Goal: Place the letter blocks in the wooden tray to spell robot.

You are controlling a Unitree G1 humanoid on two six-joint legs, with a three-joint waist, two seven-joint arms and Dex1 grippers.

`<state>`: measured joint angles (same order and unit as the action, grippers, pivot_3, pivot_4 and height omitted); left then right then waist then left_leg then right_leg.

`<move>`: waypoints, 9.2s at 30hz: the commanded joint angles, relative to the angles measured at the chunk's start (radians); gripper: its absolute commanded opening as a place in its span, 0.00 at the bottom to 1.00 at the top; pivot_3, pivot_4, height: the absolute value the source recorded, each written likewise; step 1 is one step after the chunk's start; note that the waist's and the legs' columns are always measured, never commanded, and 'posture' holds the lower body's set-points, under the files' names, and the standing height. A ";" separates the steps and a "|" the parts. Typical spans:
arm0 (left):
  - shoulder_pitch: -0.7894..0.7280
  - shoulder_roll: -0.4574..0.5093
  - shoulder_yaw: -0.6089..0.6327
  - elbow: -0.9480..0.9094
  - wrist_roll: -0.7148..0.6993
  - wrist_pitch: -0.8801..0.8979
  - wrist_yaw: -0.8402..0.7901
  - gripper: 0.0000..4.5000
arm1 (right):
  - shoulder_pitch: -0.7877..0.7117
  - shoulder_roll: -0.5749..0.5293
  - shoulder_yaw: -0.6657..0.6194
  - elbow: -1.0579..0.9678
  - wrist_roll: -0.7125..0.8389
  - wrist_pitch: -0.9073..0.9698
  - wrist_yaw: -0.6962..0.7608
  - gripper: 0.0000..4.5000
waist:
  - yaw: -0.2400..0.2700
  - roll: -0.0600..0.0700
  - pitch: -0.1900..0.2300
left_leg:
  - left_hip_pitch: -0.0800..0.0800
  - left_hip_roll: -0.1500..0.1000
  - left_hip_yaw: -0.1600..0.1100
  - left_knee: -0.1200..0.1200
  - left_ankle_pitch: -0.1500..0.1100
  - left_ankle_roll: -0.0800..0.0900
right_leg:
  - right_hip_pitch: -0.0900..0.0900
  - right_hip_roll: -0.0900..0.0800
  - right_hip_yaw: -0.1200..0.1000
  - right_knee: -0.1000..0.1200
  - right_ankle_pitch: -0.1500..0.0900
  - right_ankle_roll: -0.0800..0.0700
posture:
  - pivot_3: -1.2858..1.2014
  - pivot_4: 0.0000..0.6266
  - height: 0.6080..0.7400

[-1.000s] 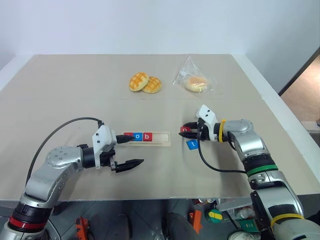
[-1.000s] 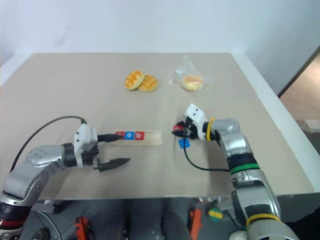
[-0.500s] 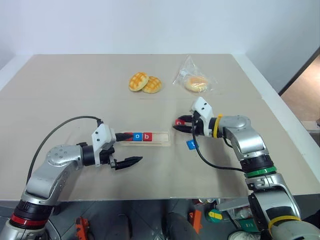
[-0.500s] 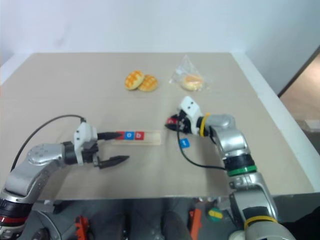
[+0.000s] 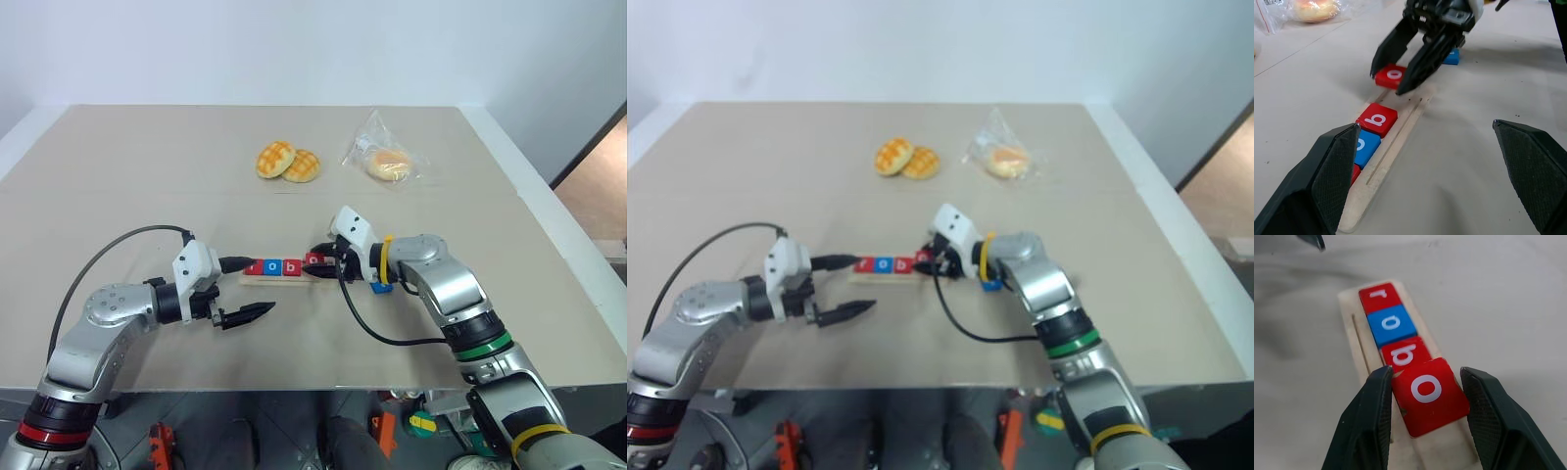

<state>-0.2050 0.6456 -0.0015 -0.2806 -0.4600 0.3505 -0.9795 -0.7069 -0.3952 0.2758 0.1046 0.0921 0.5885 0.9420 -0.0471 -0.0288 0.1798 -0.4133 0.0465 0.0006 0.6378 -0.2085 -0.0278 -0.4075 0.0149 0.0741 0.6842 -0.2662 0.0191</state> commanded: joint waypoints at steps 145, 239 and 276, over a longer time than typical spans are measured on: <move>0.034 -0.005 0.064 -0.076 -0.095 0.020 -0.003 1.00 | 0.212 -0.015 -0.031 -0.266 0.092 0.076 -0.284 0.01 | -0.001 0.000 0.000 | -0.001 0.001 -0.001 0.000 0.001 -0.001 | -0.001 0.001 -0.001 0.000 -0.003 0.005 | 0.52 0.24 1.00; 0.009 -0.040 -0.030 -0.077 0.004 -0.085 -0.028 1.00 | 0.601 -0.045 -0.370 -0.648 0.217 0.099 -0.449 0.99 | 0.000 0.000 0.000 | -0.001 -0.001 0.000 0.000 0.004 -0.007 | 0.000 -0.001 0.001 0.000 -0.001 0.008 | 0.52 0.24 1.00; 0.001 -0.040 -0.035 -0.061 0.021 -0.097 -0.004 1.00 | 0.192 -0.292 -0.137 0.299 0.135 -0.480 0.425 0.94 | 0.002 -0.001 0.001 | 0.005 -0.001 0.000 -0.001 0.004 -0.005 | 0.006 -0.002 0.001 -0.001 0.002 0.003 | 0.52 0.24 1.00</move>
<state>-0.1816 0.6024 -0.0438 -0.3332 -0.4388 0.2635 -0.9863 -0.6201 -0.6668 0.1545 0.5582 0.1991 -0.0003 1.4071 -0.0454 -0.0299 0.1805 -0.4080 0.0458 0.0002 0.6365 -0.2043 -0.0325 -0.4014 0.0136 0.0745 0.6829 -0.2648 0.0217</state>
